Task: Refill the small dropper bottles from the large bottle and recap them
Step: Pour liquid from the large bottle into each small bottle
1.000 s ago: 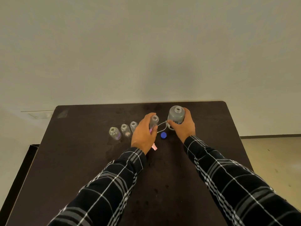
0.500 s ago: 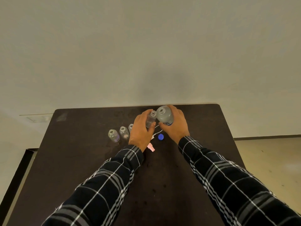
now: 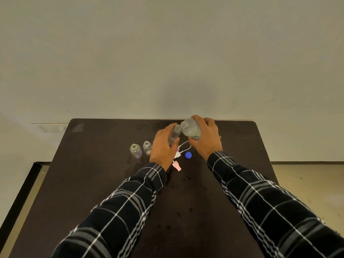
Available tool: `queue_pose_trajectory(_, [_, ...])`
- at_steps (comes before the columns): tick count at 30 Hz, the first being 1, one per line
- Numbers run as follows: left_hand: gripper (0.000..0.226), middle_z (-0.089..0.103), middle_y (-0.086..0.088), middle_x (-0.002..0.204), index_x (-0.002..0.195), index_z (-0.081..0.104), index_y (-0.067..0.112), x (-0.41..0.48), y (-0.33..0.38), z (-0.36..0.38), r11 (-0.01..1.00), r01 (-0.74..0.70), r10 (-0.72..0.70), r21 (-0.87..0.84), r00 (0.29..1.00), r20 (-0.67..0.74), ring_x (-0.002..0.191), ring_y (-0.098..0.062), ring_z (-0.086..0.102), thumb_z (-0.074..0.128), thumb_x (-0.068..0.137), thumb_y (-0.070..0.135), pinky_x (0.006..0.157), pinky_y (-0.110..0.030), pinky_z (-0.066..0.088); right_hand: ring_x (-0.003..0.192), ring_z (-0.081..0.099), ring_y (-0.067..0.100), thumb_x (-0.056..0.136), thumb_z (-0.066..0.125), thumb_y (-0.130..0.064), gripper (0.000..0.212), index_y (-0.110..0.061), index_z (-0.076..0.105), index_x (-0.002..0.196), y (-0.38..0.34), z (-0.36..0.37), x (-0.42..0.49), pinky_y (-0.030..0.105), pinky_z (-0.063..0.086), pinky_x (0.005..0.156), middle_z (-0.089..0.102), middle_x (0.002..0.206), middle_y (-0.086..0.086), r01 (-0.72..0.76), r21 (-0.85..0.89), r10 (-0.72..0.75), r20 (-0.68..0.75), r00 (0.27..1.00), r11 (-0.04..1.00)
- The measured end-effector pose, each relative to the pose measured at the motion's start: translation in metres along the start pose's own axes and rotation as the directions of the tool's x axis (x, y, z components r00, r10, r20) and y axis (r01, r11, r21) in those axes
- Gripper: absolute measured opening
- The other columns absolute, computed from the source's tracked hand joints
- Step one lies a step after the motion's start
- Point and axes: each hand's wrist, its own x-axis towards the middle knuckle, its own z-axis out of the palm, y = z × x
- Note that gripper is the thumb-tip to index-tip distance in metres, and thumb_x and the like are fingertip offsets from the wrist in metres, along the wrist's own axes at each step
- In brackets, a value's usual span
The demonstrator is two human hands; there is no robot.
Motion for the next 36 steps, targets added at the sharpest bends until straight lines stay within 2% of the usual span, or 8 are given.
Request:
queue_pose_trajectory(2, [0.050, 0.055, -0.004, 0.133, 0.142, 0.046, 0.025, 0.000, -0.001, -0.001, 1.000, 0.013, -0.013, 0.000, 1.000, -0.002, 0.127, -0.022, 0.049, 0.062, 0.094, 0.022, 0.104, -0.032, 0.036, 0.120, 0.049, 0.030, 0.075, 0.080, -0.031, 0.072, -0.033, 0.043, 0.137, -0.002, -0.002, 0.001, 0.052, 0.050, 0.098, 0.047, 0.131, 0.009, 0.010, -0.043, -0.010, 0.006, 1.000, 0.999])
queue_pose_trajectory(7, [0.053, 0.055, -0.006, 0.134, 0.142, 0.046, 0.024, -0.001, -0.001, -0.001, 0.999, 0.032, -0.032, -0.003, 0.999, 0.004, 0.128, -0.024, 0.048, 0.064, 0.093, 0.020, 0.109, -0.042, 0.039, 0.120, 0.048, 0.030, 0.075, 0.079, -0.030, 0.071, -0.034, 0.043, 0.136, -0.005, -0.006, 0.000, 0.054, 0.047, 0.100, 0.046, 0.131, 0.009, 0.036, -0.118, -0.036, 0.001, 0.999, 0.992])
queue_pose_trajectory(17, [0.051, 0.057, -0.005, 0.130, 0.139, 0.048, 0.022, -0.002, -0.007, 0.003, 0.999, 0.032, -0.032, -0.025, 0.999, -0.012, 0.127, -0.023, 0.049, 0.065, 0.092, 0.017, 0.105, -0.036, 0.037, 0.127, 0.043, 0.030, 0.078, 0.077, -0.030, 0.068, -0.036, 0.043, 0.136, -0.011, -0.011, 0.002, 0.060, 0.037, 0.109, 0.041, 0.134, 0.007, 0.044, -0.237, -0.038, 0.033, 0.999, 0.971])
queue_pose_trajectory(20, [0.051, 0.056, -0.003, 0.130, 0.139, 0.048, 0.024, -0.001, -0.010, 0.004, 0.998, 0.052, -0.053, -0.034, 0.999, -0.006, 0.126, -0.021, 0.049, 0.065, 0.092, 0.018, 0.101, -0.030, 0.033, 0.128, 0.042, 0.030, 0.078, 0.076, -0.031, 0.068, -0.037, 0.043, 0.136, -0.013, -0.011, 0.003, 0.057, 0.036, 0.109, 0.041, 0.135, 0.006, 0.062, -0.279, -0.054, 0.035, 0.998, 0.958])
queue_pose_trajectory(23, [0.050, 0.056, -0.002, 0.130, 0.139, 0.047, 0.025, 0.000, -0.014, 0.005, 0.998, 0.043, -0.043, -0.034, 0.999, -0.005, 0.125, -0.020, 0.049, 0.065, 0.092, 0.019, 0.103, -0.032, 0.036, 0.130, 0.040, 0.031, 0.078, 0.076, -0.032, 0.068, -0.038, 0.042, 0.136, -0.014, -0.012, 0.005, 0.058, 0.034, 0.110, 0.040, 0.136, 0.006, 0.072, -0.304, -0.061, 0.046, 0.997, 0.950])
queue_pose_trajectory(30, [0.050, 0.055, -0.001, 0.131, 0.138, 0.046, 0.028, -0.003, -0.017, 0.003, 0.999, 0.039, -0.040, -0.017, 0.999, -0.018, 0.123, -0.018, 0.051, 0.063, 0.093, 0.019, 0.096, -0.022, 0.032, 0.128, 0.041, 0.032, 0.076, 0.078, -0.033, 0.068, -0.039, 0.043, 0.134, -0.016, -0.011, 0.006, 0.058, 0.032, 0.111, 0.040, 0.134, 0.007, 0.100, -0.337, -0.095, 0.031, 0.995, 0.936])
queue_pose_trajectory(36, [0.050, 0.055, -0.002, 0.134, 0.140, 0.046, 0.027, -0.001, -0.016, 0.003, 0.999, 0.041, -0.041, 0.006, 0.999, -0.021, 0.125, -0.020, 0.051, 0.064, 0.094, 0.021, 0.099, -0.026, 0.035, 0.127, 0.042, 0.033, 0.076, 0.079, -0.032, 0.069, -0.039, 0.044, 0.135, -0.016, -0.010, 0.007, 0.055, 0.033, 0.109, 0.041, 0.135, 0.009, 0.110, -0.380, -0.116, 0.009, 0.993, 0.918])
